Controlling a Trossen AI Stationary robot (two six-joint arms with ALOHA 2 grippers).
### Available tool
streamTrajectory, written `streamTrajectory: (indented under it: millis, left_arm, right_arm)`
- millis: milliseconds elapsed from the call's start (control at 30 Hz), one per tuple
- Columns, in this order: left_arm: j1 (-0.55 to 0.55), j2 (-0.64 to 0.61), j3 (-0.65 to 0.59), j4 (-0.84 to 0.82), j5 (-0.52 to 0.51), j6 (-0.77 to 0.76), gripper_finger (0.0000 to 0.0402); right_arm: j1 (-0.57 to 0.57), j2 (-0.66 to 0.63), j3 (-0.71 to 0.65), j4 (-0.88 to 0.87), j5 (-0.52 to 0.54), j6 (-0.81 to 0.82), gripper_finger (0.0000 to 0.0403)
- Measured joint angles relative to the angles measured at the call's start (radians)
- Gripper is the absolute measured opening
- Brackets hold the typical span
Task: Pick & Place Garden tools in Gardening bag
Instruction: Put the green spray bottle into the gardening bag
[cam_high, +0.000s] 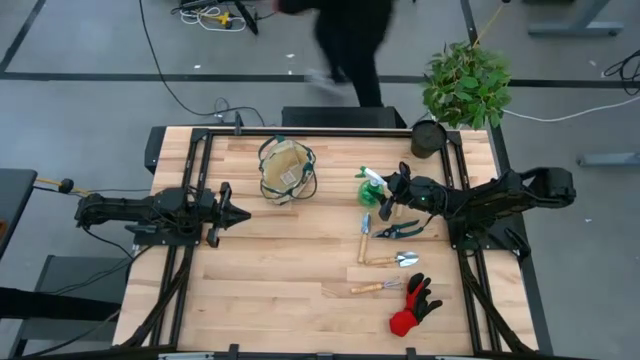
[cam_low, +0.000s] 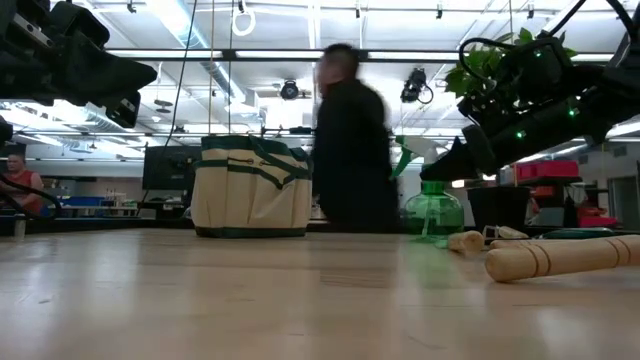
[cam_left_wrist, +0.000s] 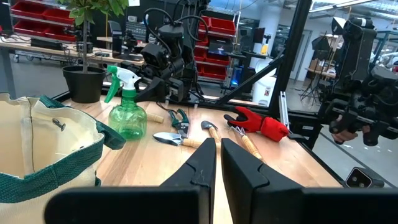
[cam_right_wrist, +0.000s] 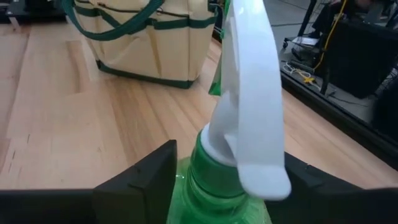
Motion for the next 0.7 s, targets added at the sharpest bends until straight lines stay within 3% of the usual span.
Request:
streamTrajectory:
  millis: [300, 567, 700]
  left_arm:
    - [0.0, 0.0, 0.0, 0.0, 0.0, 0.0, 0.0032]
    - [0.0, 0.0, 0.0, 0.0, 0.0, 0.0, 0.0032]
    - [0.0, 0.0, 0.0, 0.0, 0.0, 0.0, 0.0032]
  right_arm:
    - [0.0, 0.0, 0.0, 0.002, -0.002, 0.0, 0.0148]
    - [0.0, 0.0, 0.0, 0.001, -0.007, 0.0, 0.0152]
    - [0.0, 0.0, 0.009, 0.003, -0.061, 0.0, 0.0146]
